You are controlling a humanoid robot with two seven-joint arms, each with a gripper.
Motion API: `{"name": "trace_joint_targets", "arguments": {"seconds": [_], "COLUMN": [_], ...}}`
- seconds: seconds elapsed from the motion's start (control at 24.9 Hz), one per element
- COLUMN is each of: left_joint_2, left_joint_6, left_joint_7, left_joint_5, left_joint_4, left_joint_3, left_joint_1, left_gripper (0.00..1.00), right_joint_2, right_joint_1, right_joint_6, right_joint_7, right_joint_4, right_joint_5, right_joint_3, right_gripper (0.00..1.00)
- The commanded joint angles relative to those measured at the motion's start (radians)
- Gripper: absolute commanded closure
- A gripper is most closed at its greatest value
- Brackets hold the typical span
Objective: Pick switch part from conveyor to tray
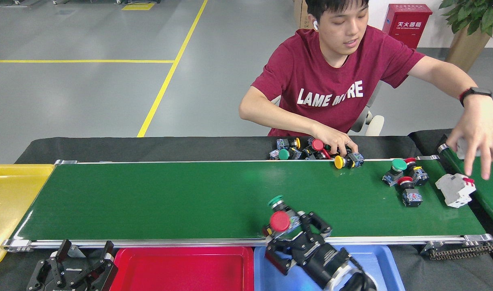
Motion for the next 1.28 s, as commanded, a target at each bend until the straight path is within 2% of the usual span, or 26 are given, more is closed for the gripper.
{"name": "trace_joint_targets", "arguments": {"seconds": [0.0,0.04,0.08,0.2,0.44,0.72,0.88,1.0,1.12,1.24], "left_joint_2": [0.012,0.012,0.012,0.012,0.012,0.012,0.012,0.012,0.012,0.012], "left_joint_6": [0.001,0.001,0.001,0.001,0.001,0.001,0.001,0.001,0.001,0.001], "left_joint_7": [0.004,0.004,0.004,0.004,0.004,0.004,0.004,0.004,0.004,0.004], "left_joint_5": [0.000,0.000,0.000,0.001,0.001,0.001,0.001,0.001,0.003,0.003], "left_joint_4": [-0.010,-0.010,-0.010,-0.010,-0.010,-0.011,-0.011,-0.011,-0.011,-0.011], "left_joint_3": [0.000,0.000,0.000,0.000,0.001,0.000,-0.010,-0.010,-0.010,-0.010], "left_joint_1": [-0.007,-0.006,-0.006,-0.004,-0.004,-0.007,-0.003,-0.001,-0.001,-0.001], "left_gripper": [0.00,0.00,0.00,0.00,0.00,0.00,0.00,0.00,0.00,0.00], "right_joint_2": [0.023,0.043,0.063,0.085,0.080,0.075,0.052,0.028,0.000,0.000], "right_joint_1": [0.008,0.012,0.019,0.023,0.017,-0.034,-0.023,0.065,0.229,0.310], "right_joint_6": [0.007,0.012,0.032,0.061,0.073,0.187,0.265,0.295,0.277,0.242], "right_joint_7": [0.007,0.020,0.044,0.084,0.087,0.089,0.087,0.055,-0.080,-0.172], "right_joint_4": [-0.006,-0.003,0.000,-0.006,-0.023,-0.049,-0.047,-0.058,-0.121,-0.153], "right_joint_5": [0.011,0.025,0.042,0.051,0.052,0.052,0.054,0.052,0.051,0.049], "right_joint_3": [0.031,0.037,0.039,0.036,0.000,-0.333,-0.520,-0.601,-0.610,-0.610], "right_gripper": [0.32,0.15,0.02,0.02,0.02,0.02,0.02,0.02,0.02,0.02]}}
